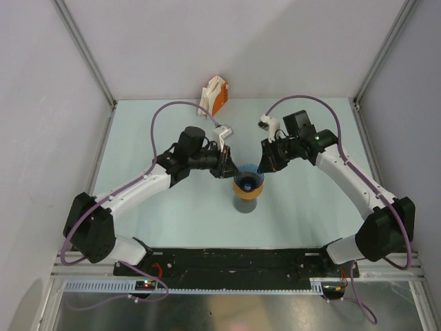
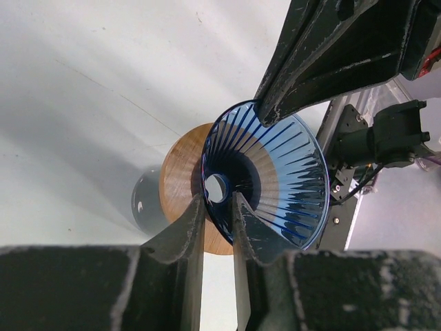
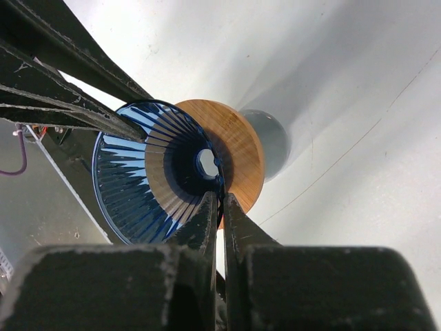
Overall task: Place the coffee filter in the dripper
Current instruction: Adjust the coffee dripper in the dripper holder.
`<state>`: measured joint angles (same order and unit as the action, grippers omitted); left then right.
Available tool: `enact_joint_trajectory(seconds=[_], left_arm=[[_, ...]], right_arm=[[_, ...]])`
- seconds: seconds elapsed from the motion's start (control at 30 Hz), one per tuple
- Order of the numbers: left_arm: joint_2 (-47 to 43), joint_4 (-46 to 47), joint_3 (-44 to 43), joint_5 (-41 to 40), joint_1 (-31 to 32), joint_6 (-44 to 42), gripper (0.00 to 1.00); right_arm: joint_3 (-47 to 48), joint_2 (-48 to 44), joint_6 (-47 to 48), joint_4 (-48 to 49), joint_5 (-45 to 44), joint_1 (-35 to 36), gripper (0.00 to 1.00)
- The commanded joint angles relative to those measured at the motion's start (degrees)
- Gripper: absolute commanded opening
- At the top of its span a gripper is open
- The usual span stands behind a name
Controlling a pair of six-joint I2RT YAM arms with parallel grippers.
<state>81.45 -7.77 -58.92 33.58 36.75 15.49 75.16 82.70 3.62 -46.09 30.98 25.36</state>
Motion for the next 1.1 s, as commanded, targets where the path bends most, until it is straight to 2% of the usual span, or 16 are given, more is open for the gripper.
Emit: enact_joint_trajectory(seconds=[0.0,0.17,0.27,0.4,0.53,0.67,0.97,1.07], left_arm=[[3.76,-6.31,4.15,-3.75,1.28,-5.66,0.0],[3.49,-6.26,3.68,-4.25,1.32,-5.88,0.03],[2.71,-6.23,2.79,-4.26,1.34,-5.52,0.13],[1.04,-6.34,1.42,-4.74,1.34,-5.45,0.24],[-0.7,-6.37,-0.25,-5.78,1.25,-5.96,0.34],[-2.5,-6.31,-2.98,-6.71,0.55,-6.72,0.53],[-5.53,-6.36,-10.27,-0.2,-3.27,-4.12,0.92],[-6.5,-6.31,-12.85,0.88,-5.96,-3.49,0.99]], right_arm=[[-4.41,2.62,4.72,-1.02,-5.77,0.65,0.0],[-5.16,2.55,5.12,-0.88,-5.44,0.52,0.0],[-4.29,1.93,5.12,-1.19,-4.44,0.51,0.0],[-1.36,1.39,4.68,-2.87,-2.9,-0.9,0.05],[1.19,0.77,2.98,-4.03,1.76,-3.36,0.22],[2.41,-1.11,1.54,-2.91,6.19,-4.65,0.47],[6.21,-4.33,-0.69,-0.94,17.19,-8.65,0.76],[7.15,-5.87,-1.16,0.16,18.93,-10.98,0.87]])
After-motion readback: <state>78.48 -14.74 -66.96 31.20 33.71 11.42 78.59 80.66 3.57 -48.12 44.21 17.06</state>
